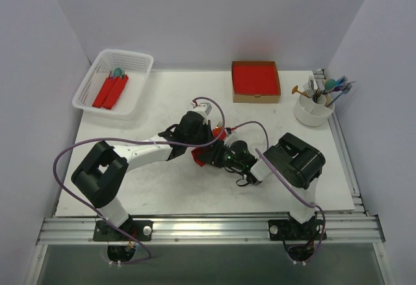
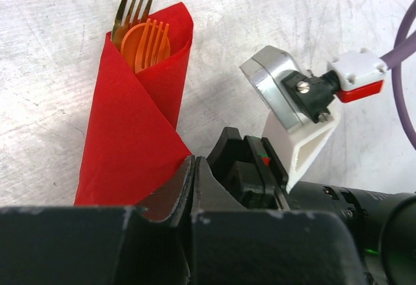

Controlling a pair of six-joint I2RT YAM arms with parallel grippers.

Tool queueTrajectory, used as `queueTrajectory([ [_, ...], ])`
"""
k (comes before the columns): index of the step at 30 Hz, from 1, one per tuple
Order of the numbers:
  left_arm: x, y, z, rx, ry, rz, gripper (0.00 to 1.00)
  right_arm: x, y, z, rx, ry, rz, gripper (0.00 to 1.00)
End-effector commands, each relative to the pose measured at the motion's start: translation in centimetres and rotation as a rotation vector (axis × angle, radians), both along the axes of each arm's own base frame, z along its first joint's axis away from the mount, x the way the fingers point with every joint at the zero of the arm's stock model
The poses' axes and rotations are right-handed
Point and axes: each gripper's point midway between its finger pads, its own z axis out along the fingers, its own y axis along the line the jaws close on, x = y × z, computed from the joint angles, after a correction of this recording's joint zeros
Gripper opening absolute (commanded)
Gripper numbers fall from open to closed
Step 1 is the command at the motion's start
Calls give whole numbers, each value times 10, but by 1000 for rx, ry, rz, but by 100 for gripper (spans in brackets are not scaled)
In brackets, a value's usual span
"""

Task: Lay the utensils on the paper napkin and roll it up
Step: Roll the napkin at the center of the board.

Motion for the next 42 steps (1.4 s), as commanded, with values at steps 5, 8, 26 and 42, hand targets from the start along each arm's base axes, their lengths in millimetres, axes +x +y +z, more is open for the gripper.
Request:
queueTrajectory([
  [5, 6, -12, 19, -67, -51, -7, 3, 9, -7, 37, 44, -121, -55, 27],
  [8, 7, -13, 19, -66, -53, -8, 3, 11, -16, 46, 53, -140, -88, 27],
  [26, 7, -5, 10, -45, -62, -2, 2, 33, -97, 79, 14, -156, -356, 46],
  [42, -1, -6, 9, -43, -116, -45, 2, 69, -75, 55, -26, 142, -269, 49],
])
